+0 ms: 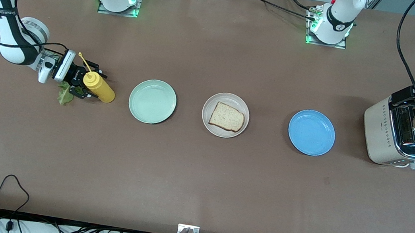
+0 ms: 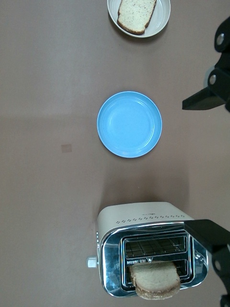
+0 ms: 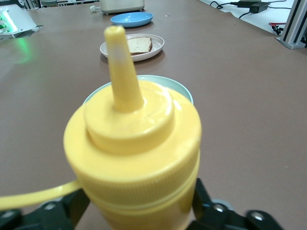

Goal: Make sandwich in beige plate with both arms
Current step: 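Grasp the yellow squeeze bottle with the right gripper and lift it, then carry the yellow bottle over the bread on the beige plate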

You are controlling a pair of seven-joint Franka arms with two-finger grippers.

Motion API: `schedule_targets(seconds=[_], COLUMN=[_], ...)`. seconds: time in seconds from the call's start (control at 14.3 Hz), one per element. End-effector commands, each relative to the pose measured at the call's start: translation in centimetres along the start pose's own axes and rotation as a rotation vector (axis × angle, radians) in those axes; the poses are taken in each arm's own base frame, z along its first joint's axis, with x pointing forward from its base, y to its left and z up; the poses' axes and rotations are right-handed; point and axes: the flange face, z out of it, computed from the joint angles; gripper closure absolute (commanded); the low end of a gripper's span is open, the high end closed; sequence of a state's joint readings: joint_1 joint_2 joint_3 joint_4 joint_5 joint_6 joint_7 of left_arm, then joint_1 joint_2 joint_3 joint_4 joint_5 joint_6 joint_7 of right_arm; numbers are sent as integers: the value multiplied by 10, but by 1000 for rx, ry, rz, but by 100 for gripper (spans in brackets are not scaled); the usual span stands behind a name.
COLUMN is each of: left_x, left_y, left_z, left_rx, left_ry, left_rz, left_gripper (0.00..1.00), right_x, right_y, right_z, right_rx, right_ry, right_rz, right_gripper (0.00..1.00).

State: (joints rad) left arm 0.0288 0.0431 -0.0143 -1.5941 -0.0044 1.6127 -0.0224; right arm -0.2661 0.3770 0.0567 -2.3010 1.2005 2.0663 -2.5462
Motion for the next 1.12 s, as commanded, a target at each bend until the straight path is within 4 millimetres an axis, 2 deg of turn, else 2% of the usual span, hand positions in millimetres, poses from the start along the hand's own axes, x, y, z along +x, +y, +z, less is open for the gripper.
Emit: schedule_targets(seconds=[0.0, 0.14, 0.21, 0.28, 0.49, 0.63, 0.84, 0.98, 1.05], left_x=[-7, -10, -13, -13, -13, -15, -11, 3, 5], left_y=[0, 0, -7, -11, 3, -1, -11, -17, -13], left_z=[0, 0, 7, 4, -3, -8, -12, -9, -10], left_rx=[-17, -32, -78, -92, -75, -49, -47, -65, -56], left_ry=[-14, -33, -64, -56, -39, -27, 3, 32, 47], left_rz=[10, -4, -9, -12, 4, -8, -10, -24, -26], left_gripper=[0, 0, 0, 0, 0, 0, 0, 0, 0], right_x=[5, 12, 18, 34, 97, 132, 179, 208, 224], right_y=[3, 5, 7, 11, 19, 17, 11, 3, -1], right_z=[5, 6, 6, 5, 16, 36, 56, 68, 75], right_rx=[-9, -14, -19, -28, -75, -89, -122, -125, -132], right_ry=[8, -2, -14, -23, -96, -133, -213, -272, -313], right_rz=[-27, -23, -18, 10, 106, 136, 147, 187, 202], right_gripper=[78, 92, 93, 94, 94, 94, 94, 94, 94])
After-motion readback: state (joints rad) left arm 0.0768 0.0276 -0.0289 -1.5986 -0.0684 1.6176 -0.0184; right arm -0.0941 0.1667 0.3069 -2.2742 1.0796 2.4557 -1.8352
